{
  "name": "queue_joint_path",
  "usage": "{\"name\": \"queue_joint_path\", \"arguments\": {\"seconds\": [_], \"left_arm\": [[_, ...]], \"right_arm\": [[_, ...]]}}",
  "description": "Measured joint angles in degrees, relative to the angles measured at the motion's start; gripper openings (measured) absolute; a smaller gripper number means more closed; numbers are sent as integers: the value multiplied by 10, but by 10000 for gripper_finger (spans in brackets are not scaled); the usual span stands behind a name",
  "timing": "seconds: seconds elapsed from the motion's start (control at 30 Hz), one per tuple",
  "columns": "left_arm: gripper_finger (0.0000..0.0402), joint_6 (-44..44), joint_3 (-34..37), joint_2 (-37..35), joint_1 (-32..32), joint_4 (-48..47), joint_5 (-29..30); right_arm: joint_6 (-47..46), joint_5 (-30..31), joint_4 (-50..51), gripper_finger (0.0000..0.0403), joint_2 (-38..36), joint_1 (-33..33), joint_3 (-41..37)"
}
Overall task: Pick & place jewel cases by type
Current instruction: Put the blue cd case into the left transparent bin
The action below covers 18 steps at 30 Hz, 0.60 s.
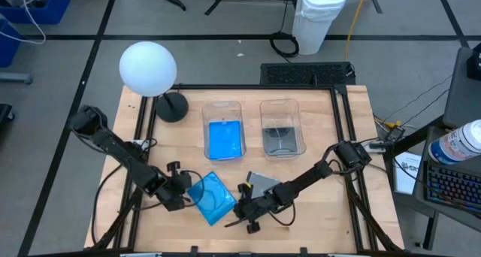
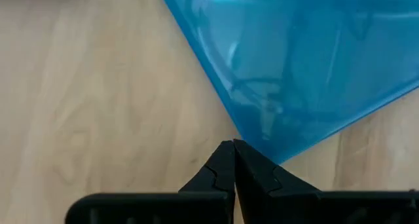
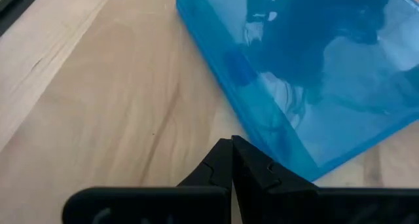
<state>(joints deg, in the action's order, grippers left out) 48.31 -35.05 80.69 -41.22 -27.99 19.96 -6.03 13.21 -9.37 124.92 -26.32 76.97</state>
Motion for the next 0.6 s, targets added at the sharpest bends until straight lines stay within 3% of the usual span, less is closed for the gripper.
{"name": "queue_joint_path", "arguments": {"seconds": [0.13,0.37,0.6], "left_arm": [[3,-36,0,37,8,15,-17],[16,-108,-15,30,-17,-8,53],[9,-206,-67,34,-51,-18,107]], "right_arm": [[-8,-3,-4,0,7,13,0],[9,9,22,0,-30,-5,-2],[-22,82,78,0,-90,1,1]]}}
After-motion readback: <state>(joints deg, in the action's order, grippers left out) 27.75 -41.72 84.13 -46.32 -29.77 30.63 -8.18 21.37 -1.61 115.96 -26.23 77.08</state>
